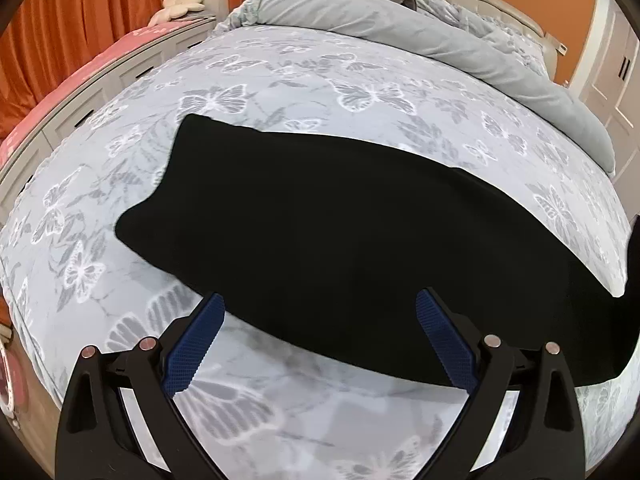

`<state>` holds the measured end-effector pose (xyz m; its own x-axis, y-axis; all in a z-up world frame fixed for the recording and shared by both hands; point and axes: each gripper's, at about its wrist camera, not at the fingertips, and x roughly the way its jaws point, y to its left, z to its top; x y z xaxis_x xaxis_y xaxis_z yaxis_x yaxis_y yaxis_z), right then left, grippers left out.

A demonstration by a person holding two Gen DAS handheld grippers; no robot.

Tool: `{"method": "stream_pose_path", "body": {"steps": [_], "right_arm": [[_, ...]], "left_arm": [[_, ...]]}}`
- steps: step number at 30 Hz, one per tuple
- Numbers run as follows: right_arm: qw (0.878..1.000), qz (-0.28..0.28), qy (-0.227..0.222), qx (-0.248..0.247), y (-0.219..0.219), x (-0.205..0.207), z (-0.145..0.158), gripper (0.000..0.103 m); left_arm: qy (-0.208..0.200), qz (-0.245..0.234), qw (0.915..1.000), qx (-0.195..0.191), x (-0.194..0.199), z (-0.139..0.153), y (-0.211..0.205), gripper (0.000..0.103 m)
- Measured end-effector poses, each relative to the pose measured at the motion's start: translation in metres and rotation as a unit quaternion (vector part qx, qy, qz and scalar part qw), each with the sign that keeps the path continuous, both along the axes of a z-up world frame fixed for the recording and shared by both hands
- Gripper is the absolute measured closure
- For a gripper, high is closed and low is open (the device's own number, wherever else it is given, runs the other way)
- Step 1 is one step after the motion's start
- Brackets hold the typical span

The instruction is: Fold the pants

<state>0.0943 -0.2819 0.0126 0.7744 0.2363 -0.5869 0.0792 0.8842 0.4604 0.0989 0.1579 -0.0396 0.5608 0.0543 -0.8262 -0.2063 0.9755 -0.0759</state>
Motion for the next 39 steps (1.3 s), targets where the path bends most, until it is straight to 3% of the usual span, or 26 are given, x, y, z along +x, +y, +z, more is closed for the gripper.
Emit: {"method": "stream_pose_path", "body": {"steps": [7, 14, 20, 21, 24, 26, 30, 33, 35, 37, 39], "right_arm": [[0.994, 0.095, 0.029, -0.044, 0.104, 0.024, -0.026, 0.085], [0.984, 0.147, 0.051, -0.086, 0.175, 0.027, -0.055, 0.085], [0.963, 0.183, 0.077, -0.181, 0.223, 0.023, -0.087, 0.080], [0.959, 0.189, 0.080, -0.198, 0.228, 0.022, -0.092, 0.077], [0.948, 0.212, 0.068, -0.226, 0.238, 0.014, -0.089, 0.049], [0.943, 0.224, 0.056, -0.242, 0.240, 0.003, -0.075, 0.049], [0.935, 0.219, 0.017, -0.278, 0.227, -0.017, -0.049, 0.028], [0.922, 0.224, 0.024, -0.314, 0.225, -0.022, -0.057, 0.028], [0.919, 0.231, 0.031, -0.318, 0.231, -0.019, -0.067, 0.035], [0.916, 0.233, 0.042, -0.324, 0.240, -0.009, -0.077, 0.057], [0.918, 0.244, 0.061, -0.307, 0.247, 0.001, -0.087, 0.072]], "left_arm": [[-0.004, 0.030, 0.9995, -0.011, -0.006, 0.003, 0.040, 0.008], [-0.005, 0.042, 0.9991, -0.003, -0.016, 0.000, 0.073, 0.008], [-0.008, 0.029, 0.9991, 0.029, -0.027, -0.001, 0.084, 0.008], [-0.008, 0.024, 0.9991, 0.034, -0.028, -0.001, 0.083, 0.008], [-0.013, 0.013, 0.9987, 0.048, -0.030, 0.000, 0.080, 0.008], [-0.016, 0.006, 0.9984, 0.054, -0.031, 0.002, 0.076, 0.008], [-0.023, -0.016, 0.9979, 0.058, -0.032, 0.008, 0.061, 0.008], [-0.025, -0.036, 0.9964, 0.073, -0.031, 0.012, 0.041, 0.008], [-0.023, -0.049, 0.9953, 0.080, -0.030, 0.012, 0.027, 0.007], [-0.020, -0.061, 0.9944, 0.084, -0.029, 0.011, 0.015, 0.007], [-0.018, -0.072, 0.9934, 0.088, -0.027, 0.010, 0.003, 0.007]]}}
